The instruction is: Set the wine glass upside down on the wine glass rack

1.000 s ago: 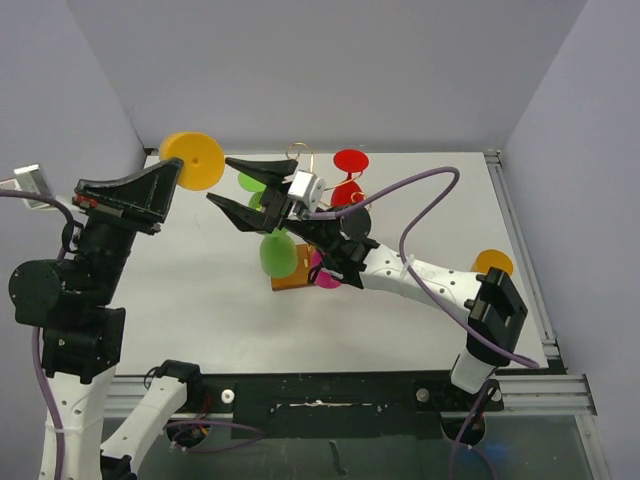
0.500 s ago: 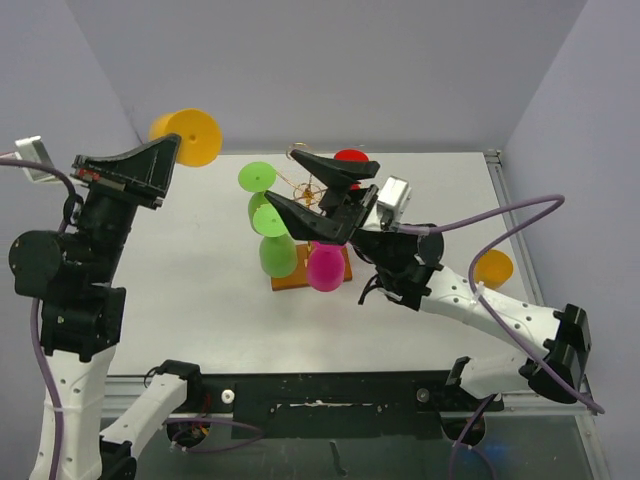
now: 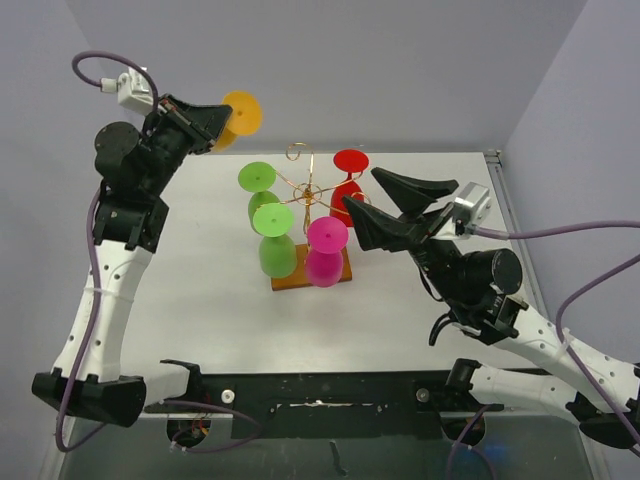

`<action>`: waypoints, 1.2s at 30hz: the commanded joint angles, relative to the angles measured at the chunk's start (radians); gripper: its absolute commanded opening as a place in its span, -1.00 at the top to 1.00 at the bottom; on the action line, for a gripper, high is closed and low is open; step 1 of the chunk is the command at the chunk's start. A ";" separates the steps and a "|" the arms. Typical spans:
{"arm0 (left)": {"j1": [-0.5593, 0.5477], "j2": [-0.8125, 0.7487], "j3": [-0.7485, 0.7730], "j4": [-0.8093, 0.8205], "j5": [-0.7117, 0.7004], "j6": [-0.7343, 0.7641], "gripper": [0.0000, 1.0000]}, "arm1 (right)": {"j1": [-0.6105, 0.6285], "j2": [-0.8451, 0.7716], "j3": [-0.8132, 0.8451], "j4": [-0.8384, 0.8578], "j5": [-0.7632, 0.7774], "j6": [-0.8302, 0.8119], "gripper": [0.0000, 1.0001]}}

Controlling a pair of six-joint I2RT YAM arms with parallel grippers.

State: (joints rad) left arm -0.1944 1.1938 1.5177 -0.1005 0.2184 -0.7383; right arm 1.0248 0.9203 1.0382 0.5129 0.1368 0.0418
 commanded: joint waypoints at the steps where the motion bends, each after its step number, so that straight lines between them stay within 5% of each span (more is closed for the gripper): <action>1: 0.011 0.091 0.094 0.101 0.094 0.025 1.00 | 0.004 -0.066 -0.018 -0.191 0.112 0.011 -0.30; 14: 0.027 0.283 0.073 0.148 0.237 -0.204 1.00 | -0.011 -0.135 -0.069 -0.354 0.231 0.101 -0.38; 22: 0.032 0.196 -0.041 0.165 0.165 -0.179 1.00 | -0.013 -0.160 -0.096 -0.347 0.253 0.132 -0.38; 36: 0.036 0.237 -0.009 0.072 0.264 -0.172 1.00 | -0.014 -0.150 -0.101 -0.345 0.270 0.173 -0.38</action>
State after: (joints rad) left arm -0.1627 1.4254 1.4574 -0.0307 0.4492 -0.9344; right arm 1.0149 0.7776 0.9466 0.1257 0.3859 0.1970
